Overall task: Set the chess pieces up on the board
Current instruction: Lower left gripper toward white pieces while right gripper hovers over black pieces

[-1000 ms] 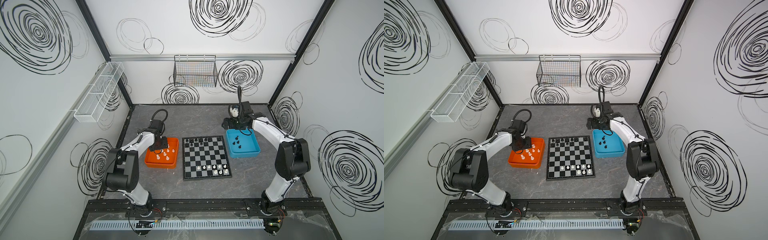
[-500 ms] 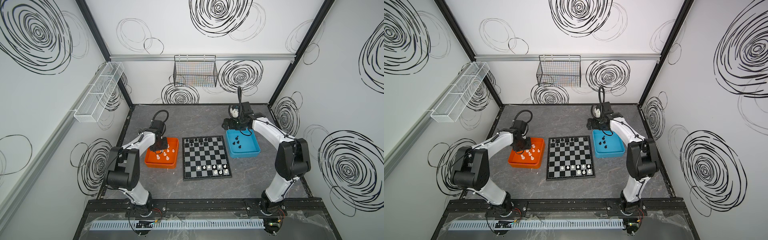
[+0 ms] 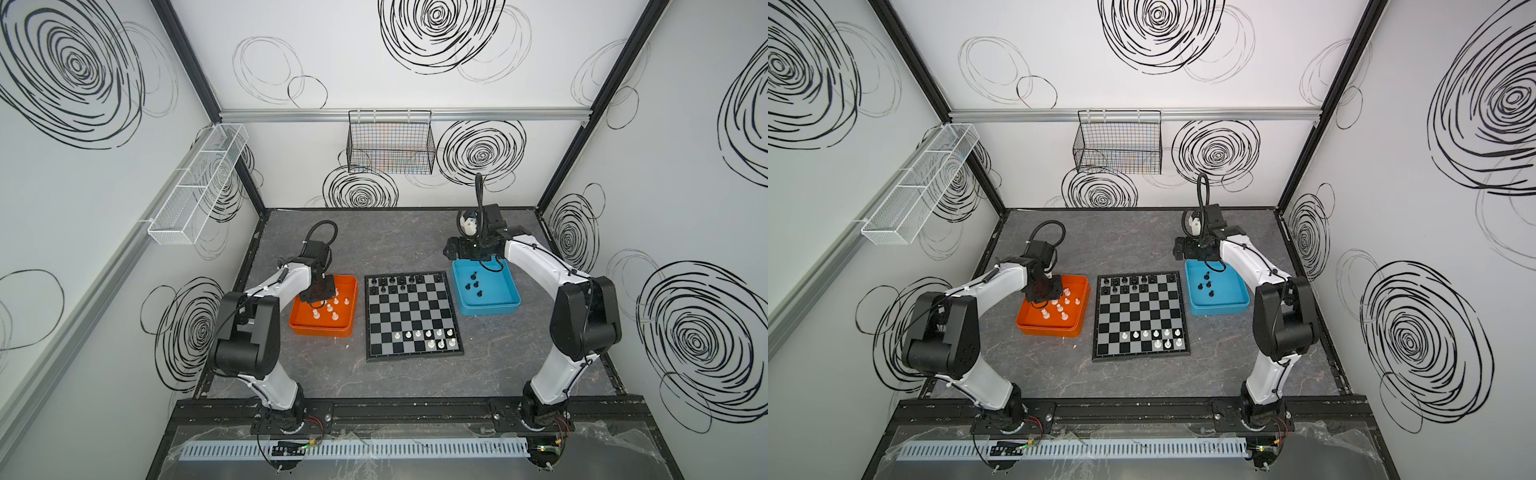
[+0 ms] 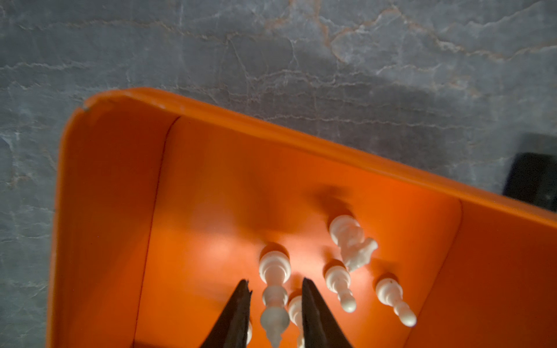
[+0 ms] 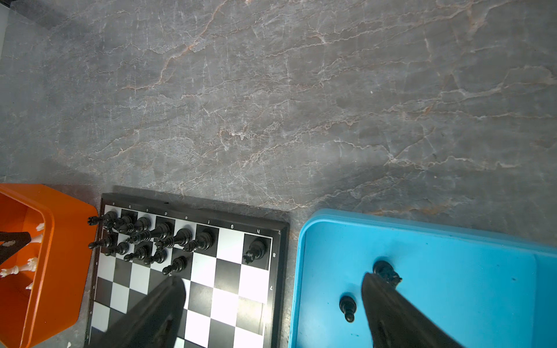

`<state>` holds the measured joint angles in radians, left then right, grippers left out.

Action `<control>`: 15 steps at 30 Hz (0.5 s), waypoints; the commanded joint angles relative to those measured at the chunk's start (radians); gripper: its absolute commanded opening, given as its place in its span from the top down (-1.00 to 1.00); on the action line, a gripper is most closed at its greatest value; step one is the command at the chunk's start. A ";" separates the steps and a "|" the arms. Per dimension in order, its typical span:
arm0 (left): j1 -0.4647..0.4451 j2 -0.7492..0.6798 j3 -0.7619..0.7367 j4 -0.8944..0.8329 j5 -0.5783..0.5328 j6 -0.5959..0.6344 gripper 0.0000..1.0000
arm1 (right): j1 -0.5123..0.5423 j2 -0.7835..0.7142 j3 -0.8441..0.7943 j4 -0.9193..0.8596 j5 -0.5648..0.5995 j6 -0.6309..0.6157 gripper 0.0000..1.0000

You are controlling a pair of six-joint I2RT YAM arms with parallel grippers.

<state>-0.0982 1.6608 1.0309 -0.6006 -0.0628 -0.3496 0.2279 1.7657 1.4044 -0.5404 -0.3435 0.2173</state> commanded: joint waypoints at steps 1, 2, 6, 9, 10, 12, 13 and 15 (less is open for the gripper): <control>-0.006 0.011 0.020 0.015 -0.017 -0.004 0.41 | -0.004 -0.031 -0.011 0.016 -0.010 -0.003 -0.91; -0.006 0.010 0.020 0.017 -0.019 -0.005 0.42 | -0.005 -0.030 -0.011 0.017 -0.012 -0.003 -0.91; -0.006 0.011 0.021 0.019 -0.023 0.000 0.49 | -0.005 -0.029 -0.013 0.019 -0.014 -0.003 -0.91; -0.006 0.015 0.021 0.021 -0.026 0.002 0.51 | -0.004 -0.026 -0.012 0.019 -0.013 -0.002 -0.91; -0.006 0.012 0.019 0.026 -0.027 0.002 0.54 | -0.004 -0.024 -0.012 0.019 -0.015 -0.003 -0.91; -0.006 0.011 0.015 0.032 -0.024 0.004 0.55 | -0.004 -0.023 -0.009 0.019 -0.017 -0.003 -0.91; -0.006 0.013 0.016 0.032 -0.024 0.004 0.55 | -0.005 -0.023 -0.008 0.018 -0.019 -0.004 -0.91; -0.006 0.017 0.014 0.033 -0.025 0.005 0.53 | -0.004 -0.022 -0.008 0.018 -0.021 -0.003 -0.91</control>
<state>-0.0982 1.6611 1.0309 -0.5846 -0.0723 -0.3470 0.2279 1.7657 1.4014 -0.5392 -0.3595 0.2173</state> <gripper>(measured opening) 0.233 0.957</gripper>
